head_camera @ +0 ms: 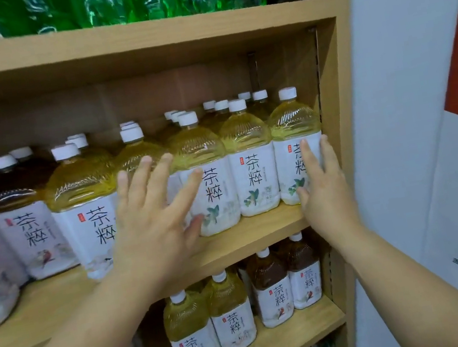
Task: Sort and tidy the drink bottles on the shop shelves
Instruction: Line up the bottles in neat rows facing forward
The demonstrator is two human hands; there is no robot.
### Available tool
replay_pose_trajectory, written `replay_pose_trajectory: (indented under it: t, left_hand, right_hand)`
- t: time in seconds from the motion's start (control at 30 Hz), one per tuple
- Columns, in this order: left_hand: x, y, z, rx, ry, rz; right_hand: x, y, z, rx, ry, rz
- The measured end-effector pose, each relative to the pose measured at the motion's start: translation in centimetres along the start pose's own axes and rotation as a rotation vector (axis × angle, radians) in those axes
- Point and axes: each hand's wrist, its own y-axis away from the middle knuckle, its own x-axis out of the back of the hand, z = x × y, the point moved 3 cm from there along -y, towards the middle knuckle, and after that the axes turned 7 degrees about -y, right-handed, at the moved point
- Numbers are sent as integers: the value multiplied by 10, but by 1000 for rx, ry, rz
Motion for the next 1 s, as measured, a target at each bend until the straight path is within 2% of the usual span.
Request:
replay_pose_trajectory:
  t: [0.13, 0.2, 0.27, 0.37, 0.53, 0.77, 1.0]
  left_hand:
    - [13, 39, -42, 312, 13, 22]
    - [14, 52, -55, 536, 83, -40]
    - [11, 61, -61, 737, 152, -130]
    - [4, 65, -60, 907, 286, -219]
    - [-9, 53, -49, 916, 342, -236]
    - [-12, 52, -51, 901, 265, -221]
    - [-12, 56, -49, 889, 252, -234]
  right_hand:
    - [-1, -4, 0, 2, 64, -1]
    - [-1, -3, -3, 15, 139, 46]
    - [-2, -2, -8, -8, 104, 42]
    - [-6, 0, -11, -46, 25, -14]
    - [-11, -1, -18, -115, -72, -119]
    - [-20, -8, -21, -150, -80, -135]
    - [-28, -3, -35, -97, -111, -169]
